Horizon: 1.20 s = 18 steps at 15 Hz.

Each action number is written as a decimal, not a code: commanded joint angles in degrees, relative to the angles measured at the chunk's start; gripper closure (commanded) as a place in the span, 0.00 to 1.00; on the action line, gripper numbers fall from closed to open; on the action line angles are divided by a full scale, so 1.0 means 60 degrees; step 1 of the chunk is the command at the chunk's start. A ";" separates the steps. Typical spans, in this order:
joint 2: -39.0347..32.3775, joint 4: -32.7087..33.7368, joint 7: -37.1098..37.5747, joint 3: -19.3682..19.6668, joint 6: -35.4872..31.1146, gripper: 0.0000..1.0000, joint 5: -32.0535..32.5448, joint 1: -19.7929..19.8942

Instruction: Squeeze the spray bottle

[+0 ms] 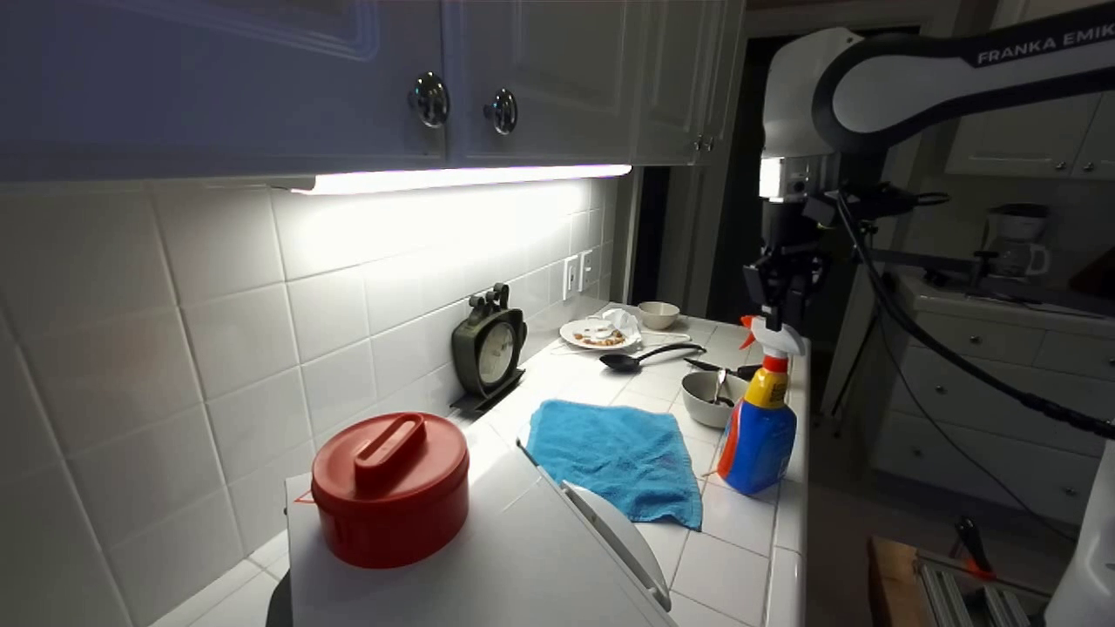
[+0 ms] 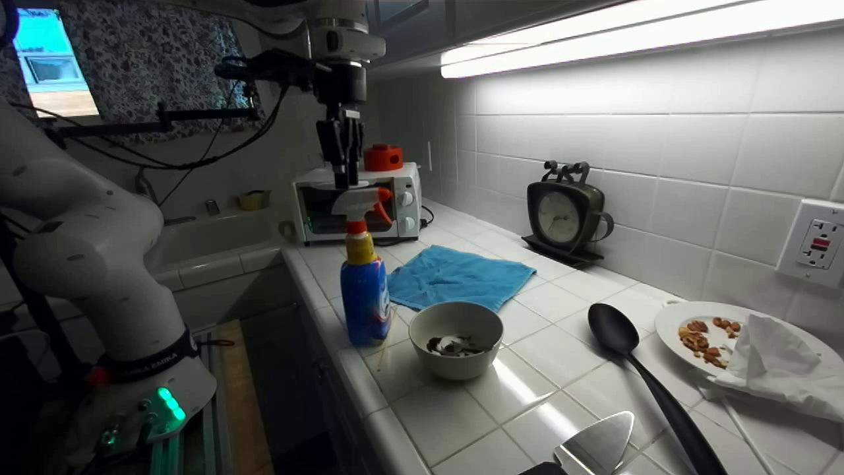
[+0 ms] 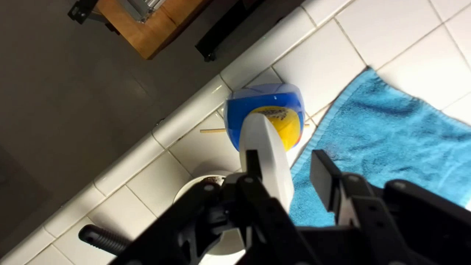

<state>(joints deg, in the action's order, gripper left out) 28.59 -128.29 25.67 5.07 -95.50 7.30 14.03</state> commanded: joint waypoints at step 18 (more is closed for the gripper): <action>-0.0184 -0.0190 -0.0948 -0.0326 0.0119 0.00 0.1300 -0.0416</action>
<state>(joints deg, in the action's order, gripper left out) 25.80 -125.84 20.90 3.06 -90.29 12.63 12.20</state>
